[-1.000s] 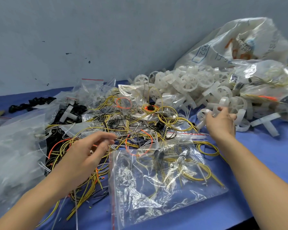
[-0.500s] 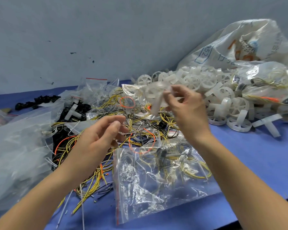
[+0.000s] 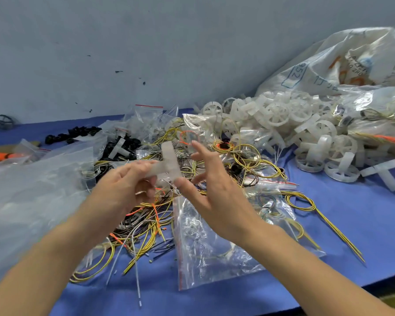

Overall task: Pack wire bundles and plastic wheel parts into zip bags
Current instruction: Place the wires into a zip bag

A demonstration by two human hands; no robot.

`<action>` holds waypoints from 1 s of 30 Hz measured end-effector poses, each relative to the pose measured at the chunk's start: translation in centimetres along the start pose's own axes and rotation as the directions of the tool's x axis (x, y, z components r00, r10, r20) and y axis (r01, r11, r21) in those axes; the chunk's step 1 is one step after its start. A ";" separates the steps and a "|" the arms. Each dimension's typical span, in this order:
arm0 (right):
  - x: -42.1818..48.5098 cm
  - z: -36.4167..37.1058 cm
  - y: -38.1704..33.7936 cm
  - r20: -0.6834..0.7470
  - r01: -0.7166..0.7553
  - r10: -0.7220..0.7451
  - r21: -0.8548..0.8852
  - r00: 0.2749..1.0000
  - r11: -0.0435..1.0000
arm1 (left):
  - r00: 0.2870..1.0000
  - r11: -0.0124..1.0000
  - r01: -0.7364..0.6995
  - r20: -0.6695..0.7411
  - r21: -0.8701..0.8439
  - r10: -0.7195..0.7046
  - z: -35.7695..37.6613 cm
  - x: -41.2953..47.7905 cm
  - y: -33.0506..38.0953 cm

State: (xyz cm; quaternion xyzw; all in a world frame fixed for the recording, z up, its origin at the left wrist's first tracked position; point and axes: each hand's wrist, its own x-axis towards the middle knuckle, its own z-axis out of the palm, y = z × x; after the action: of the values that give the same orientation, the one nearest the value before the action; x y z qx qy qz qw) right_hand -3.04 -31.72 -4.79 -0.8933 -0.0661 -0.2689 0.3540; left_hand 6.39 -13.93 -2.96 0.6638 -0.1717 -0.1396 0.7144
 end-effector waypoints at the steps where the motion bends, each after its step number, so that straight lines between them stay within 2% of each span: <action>1: -0.2 0.2 0.1 0.045 0.009 -0.009 -0.005 0.999 1.000 | 0.995 0.999 0.031 -0.098 0.009 -0.030 -0.6 0.4 0.2; 3: -0.3 0.5 0.4 0.114 0.084 -0.074 -0.086 0.991 0.993 | 0.970 0.996 0.093 -0.223 -0.012 -0.094 -2.1 0.7 0.4; 5: -0.4 0.8 0.7 0.226 0.204 -0.157 -0.203 0.961 0.958 | 0.966 0.991 0.128 -0.220 -0.042 -0.134 -3.6 0.2 0.5; 8: -0.5 1.5 0.9 0.430 0.372 -0.228 -0.287 0.873 0.883 | 0.966 0.969 0.247 -0.069 -0.023 -0.248 -4.9 -1.2 0.2; 11: -0.6 2.1 1.0 0.516 0.432 -0.225 -0.326 0.827 0.841 | 0.899 0.902 0.429 0.078 0.045 -0.431 -4.0 -2.4 0.0; 14: -0.6 2.1 1.3 0.474 0.426 -0.242 -0.330 0.846 0.842 | 0.846 0.853 0.515 0.110 0.088 -0.522 -2.9 -2.7 -0.2; 20: -0.1 1.1 1.6 0.299 0.275 -0.205 -0.214 0.932 0.937 | 0.817 0.830 0.515 0.172 0.215 -0.551 -2.1 -2.7 -0.2; 22: 0.0 0.9 1.8 0.224 0.246 -0.203 -0.184 0.953 0.952 | 0.833 0.838 0.491 0.151 0.239 -0.532 -1.8 -2.6 -0.5; 24: 0.1 0.8 1.8 0.178 0.221 -0.191 -0.164 0.965 0.961 | 0.862 0.868 0.466 0.130 0.173 -0.489 -1.7 -2.6 -0.8; 27: 0.1 0.7 1.5 0.142 0.219 -0.198 -0.154 0.970 0.963 | 0.874 0.895 0.438 0.194 0.080 -0.445 -1.5 -2.7 -0.9; 30: 0.0 0.5 1.3 0.133 0.237 -0.216 -0.171 0.967 0.956 | 0.891 0.912 0.401 0.196 0.085 -0.410 -0.7 -2.8 -1.0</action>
State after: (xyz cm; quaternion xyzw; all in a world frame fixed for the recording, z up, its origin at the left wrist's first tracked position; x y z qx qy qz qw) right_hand -2.43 -32.34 -5.91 -0.9227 -0.1626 -0.2618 0.2318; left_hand 4.14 -12.21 -4.19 0.6817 -0.1068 -0.3508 0.6331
